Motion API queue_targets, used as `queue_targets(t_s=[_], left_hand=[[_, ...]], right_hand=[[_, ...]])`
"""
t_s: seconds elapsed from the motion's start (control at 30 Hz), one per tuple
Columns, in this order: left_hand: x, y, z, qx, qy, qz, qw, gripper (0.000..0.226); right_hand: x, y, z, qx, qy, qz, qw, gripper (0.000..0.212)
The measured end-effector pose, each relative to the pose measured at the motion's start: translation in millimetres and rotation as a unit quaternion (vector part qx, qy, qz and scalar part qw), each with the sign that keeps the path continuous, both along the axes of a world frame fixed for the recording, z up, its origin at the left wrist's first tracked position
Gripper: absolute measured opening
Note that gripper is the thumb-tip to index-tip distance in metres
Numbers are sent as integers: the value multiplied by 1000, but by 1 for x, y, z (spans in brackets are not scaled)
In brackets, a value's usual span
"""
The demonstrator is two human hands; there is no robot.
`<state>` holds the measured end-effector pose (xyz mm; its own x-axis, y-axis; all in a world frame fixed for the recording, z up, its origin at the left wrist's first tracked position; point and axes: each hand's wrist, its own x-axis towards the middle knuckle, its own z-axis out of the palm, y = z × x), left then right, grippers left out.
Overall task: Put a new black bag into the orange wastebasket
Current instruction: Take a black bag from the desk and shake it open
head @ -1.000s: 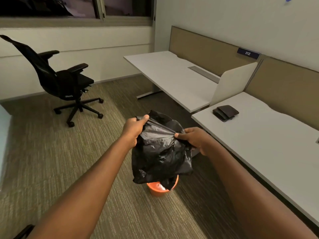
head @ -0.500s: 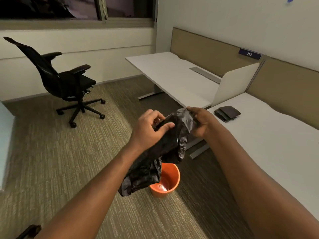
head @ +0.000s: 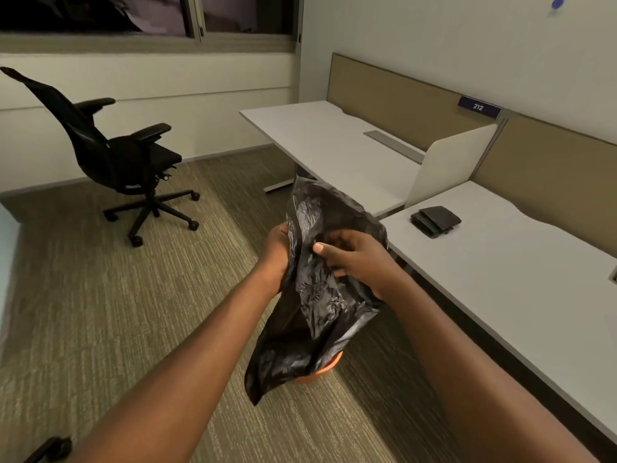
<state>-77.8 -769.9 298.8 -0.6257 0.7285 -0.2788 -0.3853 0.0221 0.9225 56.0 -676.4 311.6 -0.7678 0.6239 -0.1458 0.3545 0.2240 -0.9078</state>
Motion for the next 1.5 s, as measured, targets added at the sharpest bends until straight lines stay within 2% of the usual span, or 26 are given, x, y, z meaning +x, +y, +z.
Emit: queue_targets(t_s=[0.13,0.2,0.27,0.43,0.53,0.63,0.73,0.8,0.9,0.97,1.0,1.03,1.07,1.13,1.17,1.2,1.23,1.3,1.37,1.4,1.43,1.5], left_hand=[[-1,3,-8,-30,77,-13,996,35],[-2,2,-9,-23,72,-28,997,23],[-4,-1,-6,-15,45,-23,999,16],[-27,-7,-8,-25,-34,38,998,21],[-44,-15,-4,-10,-106,87,990,20],[-65,-18,-6,-36,-126,132,983,12],[-84,-11,-16,-39,-163,114,979,31],[-76,-13,-3,-55,-157,92,982,17],[-69,-17,10,-51,-139,27,989,22],[-73,-24,14,-56,-89,-26,994,39],[-76,-30,17,-78,-39,-64,994,58],[-79,-36,23,-113,15,-113,987,76],[-82,-42,27,-155,64,-167,972,84],[-86,-48,32,-255,192,-257,912,72],[-88,-48,30,-291,254,-273,881,57],[-86,-47,30,-306,295,-260,867,42],[-85,-44,27,-305,308,-224,873,31],[-80,-39,23,-273,278,-124,912,35],[-75,-34,19,-220,210,-39,952,46],[-73,-33,18,-189,156,-11,969,46],[-74,-32,17,-151,92,-6,984,44],[-78,-36,14,-87,-10,-13,996,39]], right_hand=[[-5,1,-12,81,-7,-58,995,16],[-4,3,-14,83,-7,-63,995,8],[-3,8,-15,45,19,-79,996,5],[10,25,-9,-125,102,-145,976,7],[18,34,-4,-231,139,-196,943,10],[20,38,0,-298,157,-232,912,18],[16,42,-1,-331,141,-259,896,25],[10,44,-1,-341,129,-282,887,26],[5,47,1,-329,89,-290,895,29],[6,51,3,-296,80,-291,906,24],[7,53,4,-263,75,-296,915,23],[8,55,5,-221,67,-297,926,32],[9,58,4,-160,44,-287,944,51],[14,55,10,19,-19,-211,977,87],[16,54,11,113,-46,-161,979,91],[18,53,13,198,-85,-107,971,88],[17,51,15,279,-138,-57,949,86],[13,49,10,419,-248,2,874,87],[6,50,-1,475,-323,-18,818,76],[4,53,-8,472,-339,-51,812,65],[4,55,-13,449,-340,-84,822,51],[5,58,-20,337,-295,-153,881,34]])
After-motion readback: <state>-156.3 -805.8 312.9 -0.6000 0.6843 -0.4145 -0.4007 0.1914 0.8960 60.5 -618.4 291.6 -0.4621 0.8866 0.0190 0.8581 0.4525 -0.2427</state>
